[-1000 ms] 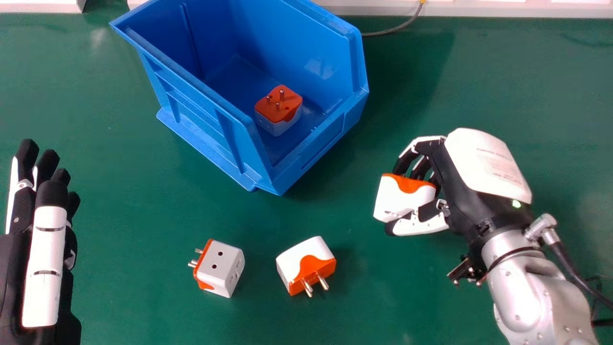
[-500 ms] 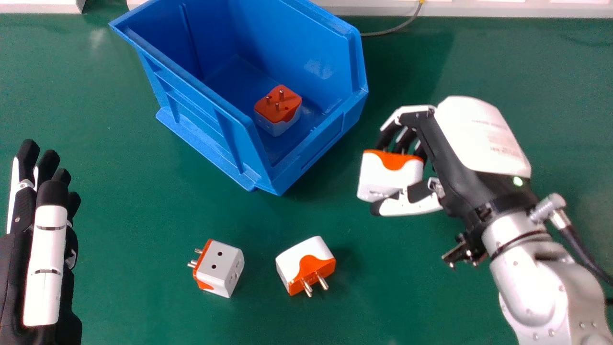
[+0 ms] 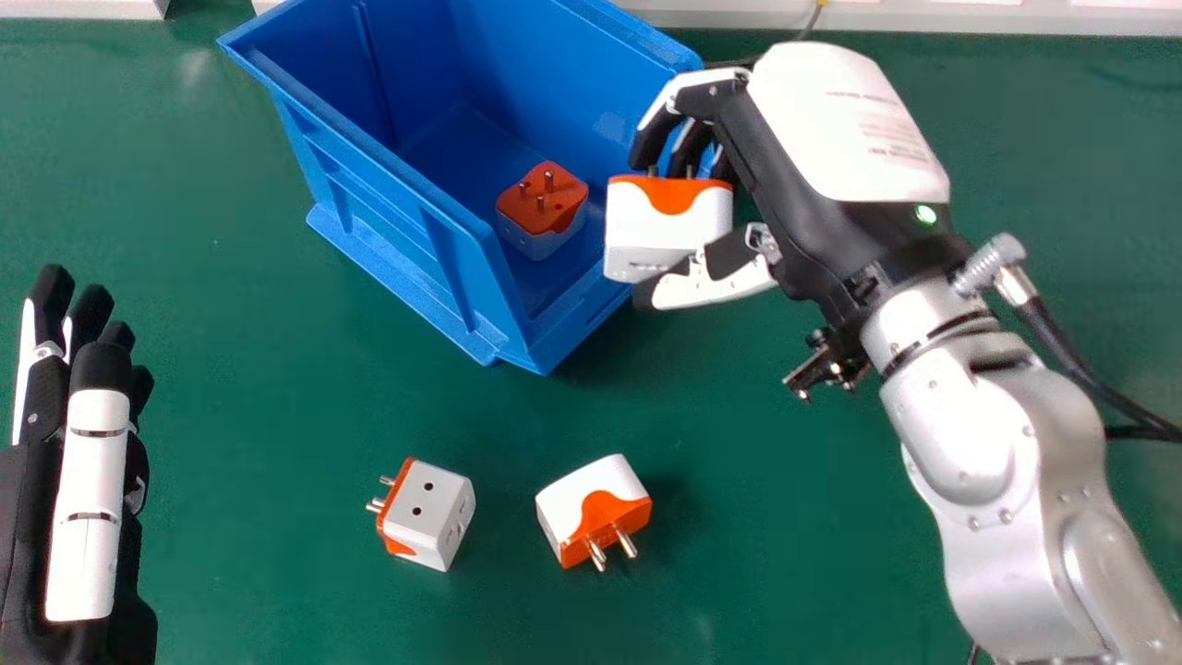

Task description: Pick all objects and put in blue box

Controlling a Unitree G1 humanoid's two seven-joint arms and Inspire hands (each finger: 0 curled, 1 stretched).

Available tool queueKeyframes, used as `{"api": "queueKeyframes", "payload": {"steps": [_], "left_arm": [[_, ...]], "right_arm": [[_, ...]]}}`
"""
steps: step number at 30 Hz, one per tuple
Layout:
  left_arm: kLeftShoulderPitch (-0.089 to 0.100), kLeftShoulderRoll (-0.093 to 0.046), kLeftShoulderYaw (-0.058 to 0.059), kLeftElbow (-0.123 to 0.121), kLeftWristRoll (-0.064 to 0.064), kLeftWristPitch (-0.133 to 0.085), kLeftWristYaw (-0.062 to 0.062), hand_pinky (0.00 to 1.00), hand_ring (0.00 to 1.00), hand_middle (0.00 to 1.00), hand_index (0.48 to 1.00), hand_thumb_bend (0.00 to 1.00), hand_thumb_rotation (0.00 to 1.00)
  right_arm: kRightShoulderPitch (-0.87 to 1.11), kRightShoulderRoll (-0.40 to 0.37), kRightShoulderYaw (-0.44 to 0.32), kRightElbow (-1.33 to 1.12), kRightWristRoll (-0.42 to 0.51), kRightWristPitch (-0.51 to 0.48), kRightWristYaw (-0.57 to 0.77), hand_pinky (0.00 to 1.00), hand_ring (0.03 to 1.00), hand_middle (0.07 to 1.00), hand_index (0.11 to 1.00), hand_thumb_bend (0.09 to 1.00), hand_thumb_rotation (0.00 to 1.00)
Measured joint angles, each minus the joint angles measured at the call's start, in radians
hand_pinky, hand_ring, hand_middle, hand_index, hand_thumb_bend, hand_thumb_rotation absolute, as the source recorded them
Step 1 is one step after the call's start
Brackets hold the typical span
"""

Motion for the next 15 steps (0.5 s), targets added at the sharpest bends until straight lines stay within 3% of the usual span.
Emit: {"api": "queueKeyframes", "payload": {"steps": [15], "left_arm": [[-0.001,-0.001,0.0,0.002,0.01,0.0,0.0,1.0,1.0,1.0,1.0,0.56,1.0]], "right_arm": [[-0.241,0.052,0.011,0.333,0.026,-0.142,-0.089,0.33,0.413,0.465,0.532,0.491,0.0]]}}
